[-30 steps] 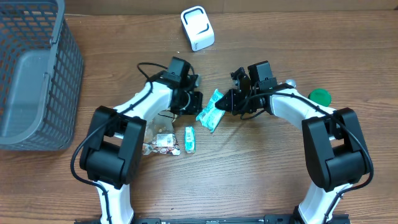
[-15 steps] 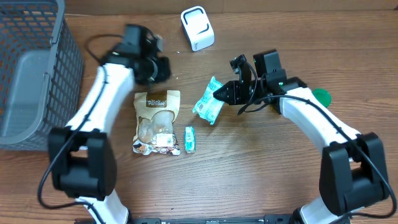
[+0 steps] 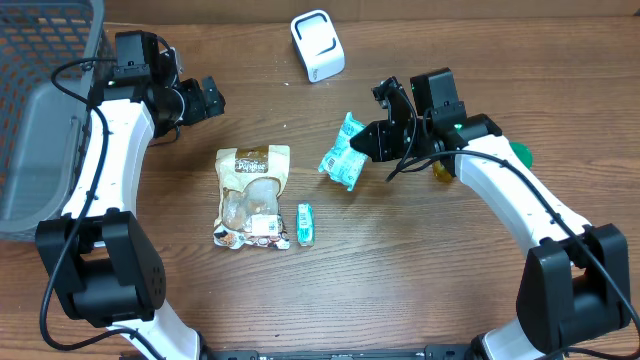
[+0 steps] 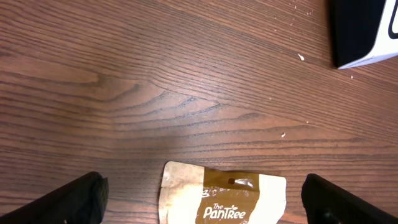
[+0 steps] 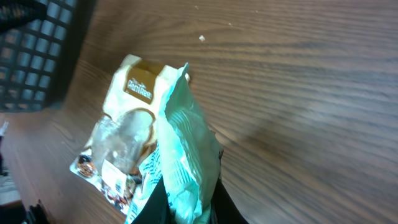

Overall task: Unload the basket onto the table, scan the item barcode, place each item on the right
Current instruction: 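Release the packet with the left gripper and pull it back, then carry the teal wipes packet up to the white scanner with the right gripper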

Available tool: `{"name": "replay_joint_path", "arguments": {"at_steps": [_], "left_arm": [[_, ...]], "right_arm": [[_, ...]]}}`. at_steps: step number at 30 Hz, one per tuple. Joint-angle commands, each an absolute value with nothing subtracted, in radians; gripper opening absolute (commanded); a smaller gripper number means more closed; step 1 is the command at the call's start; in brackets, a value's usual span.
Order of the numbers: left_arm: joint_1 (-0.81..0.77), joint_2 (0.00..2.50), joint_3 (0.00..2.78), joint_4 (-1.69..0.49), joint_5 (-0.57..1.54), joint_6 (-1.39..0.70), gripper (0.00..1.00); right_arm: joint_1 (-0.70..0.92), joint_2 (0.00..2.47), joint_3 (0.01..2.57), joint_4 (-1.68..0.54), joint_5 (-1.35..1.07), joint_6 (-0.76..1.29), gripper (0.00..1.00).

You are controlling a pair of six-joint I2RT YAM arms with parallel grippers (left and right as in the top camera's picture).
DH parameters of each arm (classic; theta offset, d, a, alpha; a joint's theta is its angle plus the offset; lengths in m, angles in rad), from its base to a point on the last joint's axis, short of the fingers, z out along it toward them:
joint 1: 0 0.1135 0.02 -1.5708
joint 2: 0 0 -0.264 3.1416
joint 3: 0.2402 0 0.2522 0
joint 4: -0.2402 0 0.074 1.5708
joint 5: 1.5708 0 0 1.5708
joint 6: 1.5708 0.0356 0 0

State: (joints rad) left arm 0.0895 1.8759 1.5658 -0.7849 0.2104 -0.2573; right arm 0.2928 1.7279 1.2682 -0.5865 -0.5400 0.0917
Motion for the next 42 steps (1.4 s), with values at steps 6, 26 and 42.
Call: {"name": "replay_joint_path", "arguments": {"at_steps": [6,26,42], "left_arm": [[0.089,1.871,1.573,-0.786,0.199,-0.247,1.00],[0.089,1.871,1.573,-0.786,0.199,-0.247,0.99],[0.089,1.871,1.573,-0.786,0.199,-0.247,1.00]], "right_arm": [[0.308,1.697,1.642,-0.835,-0.318,0.017,0.03],[0.550,1.851,1.860,-0.600,0.300,-0.612,0.04],[0.550,2.127,1.859,-0.156,0.411,-0.812,0.04]]}}
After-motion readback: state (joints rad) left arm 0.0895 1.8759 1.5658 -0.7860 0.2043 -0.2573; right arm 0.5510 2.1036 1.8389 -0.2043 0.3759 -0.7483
